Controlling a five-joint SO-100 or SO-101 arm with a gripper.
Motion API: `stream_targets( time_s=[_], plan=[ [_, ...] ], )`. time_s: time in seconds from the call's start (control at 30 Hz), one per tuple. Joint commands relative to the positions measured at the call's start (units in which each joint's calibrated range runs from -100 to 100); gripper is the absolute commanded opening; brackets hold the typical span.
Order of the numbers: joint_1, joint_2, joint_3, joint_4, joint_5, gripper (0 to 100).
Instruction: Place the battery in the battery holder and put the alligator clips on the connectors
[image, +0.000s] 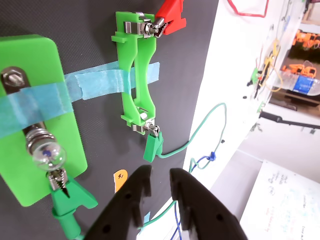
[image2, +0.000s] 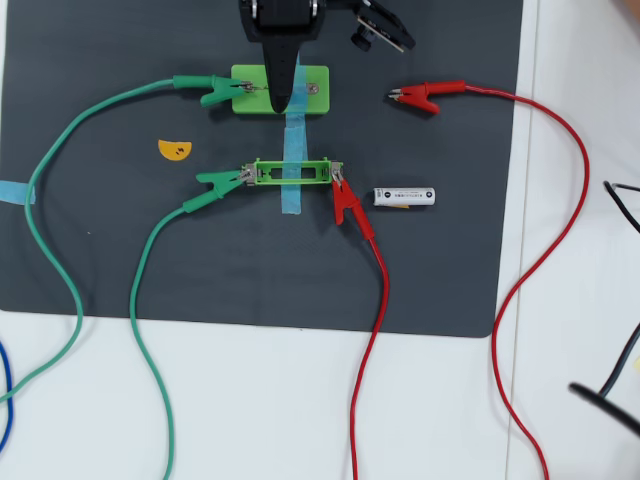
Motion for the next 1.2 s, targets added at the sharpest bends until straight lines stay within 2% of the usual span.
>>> stream_targets(
  time_s=[0.0,1.17],
  plan=[
    [0.0,-0.4,-1.0,-0.2,0.3,1],
    [0.0,-0.4,-0.9,-0.2,-0.1,1]
  ],
)
